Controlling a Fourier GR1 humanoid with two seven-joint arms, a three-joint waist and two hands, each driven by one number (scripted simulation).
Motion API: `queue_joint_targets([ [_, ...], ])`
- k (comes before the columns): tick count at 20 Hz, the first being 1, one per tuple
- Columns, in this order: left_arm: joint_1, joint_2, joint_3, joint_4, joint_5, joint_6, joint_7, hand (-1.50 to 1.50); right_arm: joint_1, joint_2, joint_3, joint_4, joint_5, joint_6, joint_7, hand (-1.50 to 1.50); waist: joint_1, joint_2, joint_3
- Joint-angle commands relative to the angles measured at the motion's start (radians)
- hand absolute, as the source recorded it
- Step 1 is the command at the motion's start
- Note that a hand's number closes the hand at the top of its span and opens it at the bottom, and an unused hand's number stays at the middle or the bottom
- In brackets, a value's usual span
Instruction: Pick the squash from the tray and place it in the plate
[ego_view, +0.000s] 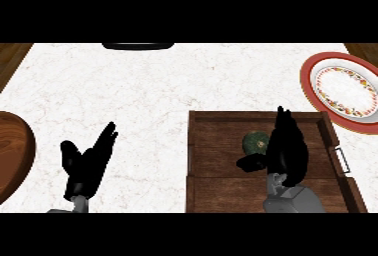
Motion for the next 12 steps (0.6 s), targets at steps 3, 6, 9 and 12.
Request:
queue_joint_targets([
  [3, -0.003, 0.002, 0.028, 0.02, -0.007, -0.038, 0.022, 0.0, -0.043, 0.017, 0.014, 0.069, -0.019, 0.012, 0.091, -1.5, 0.0, 0.002, -0.002],
  [6, -0.012, -0.027, 0.012, 0.049, -0.031, -0.02, -0.008, 0.0, -0.013, -0.012, -0.033, 0.139, -0.073, 0.068, -0.042, 1.5, -0.003, 0.003, -0.002],
  [9, 0.037, -0.102, -0.07, 0.007, -0.098, 0.042, -0.01, 0.0, -0.112, 0.007, -0.032, 0.214, -0.008, 0.066, -0.023, 1.5, 0.004, 0.003, -0.002],
  [12, 0.021, -0.022, 0.053, 0.058, -0.007, -0.078, -0.055, 0.0, 0.007, 0.011, 0.026, 0.13, 0.049, 0.046, -0.017, 1.5, -0.003, 0.002, -0.003],
])
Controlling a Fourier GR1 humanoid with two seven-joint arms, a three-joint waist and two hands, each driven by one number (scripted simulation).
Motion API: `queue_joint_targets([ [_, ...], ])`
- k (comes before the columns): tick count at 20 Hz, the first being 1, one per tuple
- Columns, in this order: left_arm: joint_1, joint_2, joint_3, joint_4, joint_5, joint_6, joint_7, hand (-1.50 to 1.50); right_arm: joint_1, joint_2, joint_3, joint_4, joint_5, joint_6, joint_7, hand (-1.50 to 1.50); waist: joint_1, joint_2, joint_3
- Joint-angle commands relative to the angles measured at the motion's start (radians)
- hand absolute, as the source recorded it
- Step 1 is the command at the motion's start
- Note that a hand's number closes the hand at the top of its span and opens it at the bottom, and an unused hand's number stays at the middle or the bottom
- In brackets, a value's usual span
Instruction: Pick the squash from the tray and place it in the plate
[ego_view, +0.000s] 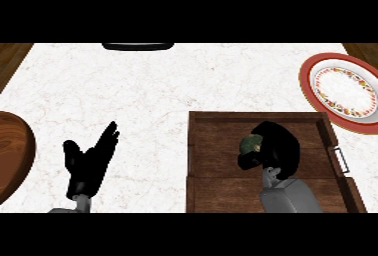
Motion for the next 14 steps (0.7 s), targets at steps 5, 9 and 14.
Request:
queue_joint_targets([
  [5, 0.002, -0.038, 0.007, 0.038, -0.028, -0.005, -0.011, 0.0, -0.034, -0.028, -0.015, 0.081, 0.101, -0.041, -0.032, 1.5, 0.0, 0.008, 0.0],
  [9, 0.042, -0.03, -0.007, 0.004, -0.025, -0.004, -0.012, 0.0, 0.125, -0.159, 0.203, -0.117, -0.074, 0.078, -0.445, 1.5, -0.01, -0.003, 0.003],
  [14, 0.05, -0.007, 0.042, 0.027, 0.0, -0.011, -0.026, 0.0, 0.226, -0.289, 0.297, -0.364, -0.177, 0.011, -0.771, 1.5, -0.046, -0.01, 0.004],
])
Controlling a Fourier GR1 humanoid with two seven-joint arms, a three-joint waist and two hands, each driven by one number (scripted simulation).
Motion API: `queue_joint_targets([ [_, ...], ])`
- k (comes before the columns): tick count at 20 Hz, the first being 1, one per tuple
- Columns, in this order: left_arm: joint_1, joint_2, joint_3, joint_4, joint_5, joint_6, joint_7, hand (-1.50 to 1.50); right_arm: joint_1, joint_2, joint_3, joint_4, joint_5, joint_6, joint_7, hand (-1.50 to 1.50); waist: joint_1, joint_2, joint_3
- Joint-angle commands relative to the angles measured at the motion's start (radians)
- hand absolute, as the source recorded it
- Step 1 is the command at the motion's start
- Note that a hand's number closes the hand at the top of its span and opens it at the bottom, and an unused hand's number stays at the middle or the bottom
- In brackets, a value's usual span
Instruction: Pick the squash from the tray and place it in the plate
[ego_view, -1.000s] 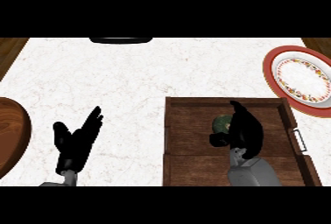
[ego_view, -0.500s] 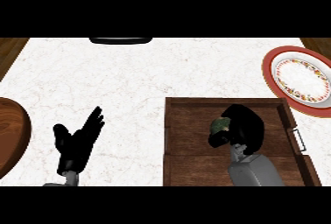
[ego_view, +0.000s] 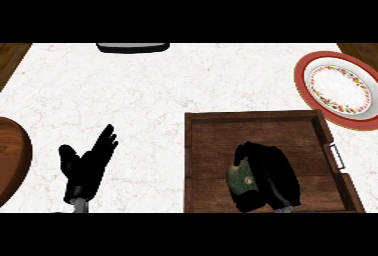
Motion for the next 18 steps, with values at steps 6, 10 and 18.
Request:
queue_joint_targets([
  [6, 0.032, 0.009, 0.02, -0.006, 0.021, -0.01, 0.016, 0.0, 0.282, -0.256, -0.191, -0.395, -0.272, -0.214, -0.455, 1.5, -0.021, 0.009, -0.002],
  [10, -0.016, 0.007, 0.01, 0.02, -0.015, 0.008, 0.034, 0.0, 0.416, -0.222, -0.341, -0.387, -0.463, -0.276, -0.546, 1.5, -0.014, 0.013, -0.002],
  [18, -0.07, 0.008, 0.031, 0.063, 0.008, -0.031, 0.038, 0.0, 0.231, -0.246, -0.713, -0.102, -0.915, -0.132, -0.673, 1.5, 0.014, 0.02, -0.003],
])
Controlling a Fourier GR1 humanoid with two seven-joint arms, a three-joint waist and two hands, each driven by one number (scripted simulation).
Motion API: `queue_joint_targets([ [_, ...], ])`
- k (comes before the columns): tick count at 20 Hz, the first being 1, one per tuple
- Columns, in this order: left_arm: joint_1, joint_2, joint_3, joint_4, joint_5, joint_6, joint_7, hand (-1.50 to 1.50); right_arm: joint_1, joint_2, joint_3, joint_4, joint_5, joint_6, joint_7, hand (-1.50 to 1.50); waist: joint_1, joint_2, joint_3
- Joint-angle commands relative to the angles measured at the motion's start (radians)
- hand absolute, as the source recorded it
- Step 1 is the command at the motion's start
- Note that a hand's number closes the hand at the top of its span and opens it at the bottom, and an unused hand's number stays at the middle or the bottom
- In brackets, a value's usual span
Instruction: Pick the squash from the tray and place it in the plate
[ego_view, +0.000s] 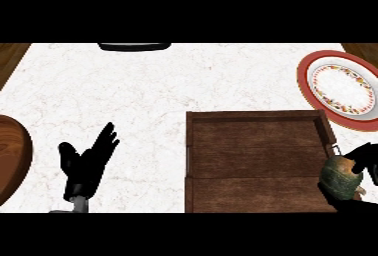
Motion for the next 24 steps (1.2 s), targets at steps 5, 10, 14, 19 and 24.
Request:
queue_joint_targets([
  [5, -0.039, -0.02, -0.001, 0.024, -0.008, 0.002, 0.04, 0.0, -0.21, -0.058, -0.262, 0.445, -0.199, 0.078, -0.228, 1.5, 0.017, 0.006, -0.004],
  [10, -0.031, -0.025, -0.024, 0.048, -0.028, -0.016, 0.011, 0.0, -0.495, -0.073, -0.29, 0.803, -0.108, -0.045, -0.289, 1.5, 0.044, 0.012, -0.003],
  [14, -0.032, -0.024, -0.017, 0.01, -0.023, -0.013, 0.029, 0.0, -0.684, -0.12, -0.308, 1.113, -0.081, -0.051, -0.402, 1.5, 0.058, 0.015, -0.002],
  [19, -0.036, -0.03, -0.038, 0.026, -0.038, -0.03, 0.008, 0.0, -0.814, -0.191, -0.347, 1.402, -0.061, -0.037, -0.562, 1.5, 0.071, 0.023, 0.0],
  [24, -0.087, -0.037, -0.014, 0.056, -0.028, -0.021, 0.024, 0.0, -0.925, -0.219, -0.363, 1.565, -0.04, -0.066, -0.611, 1.5, 0.081, 0.03, 0.001],
])
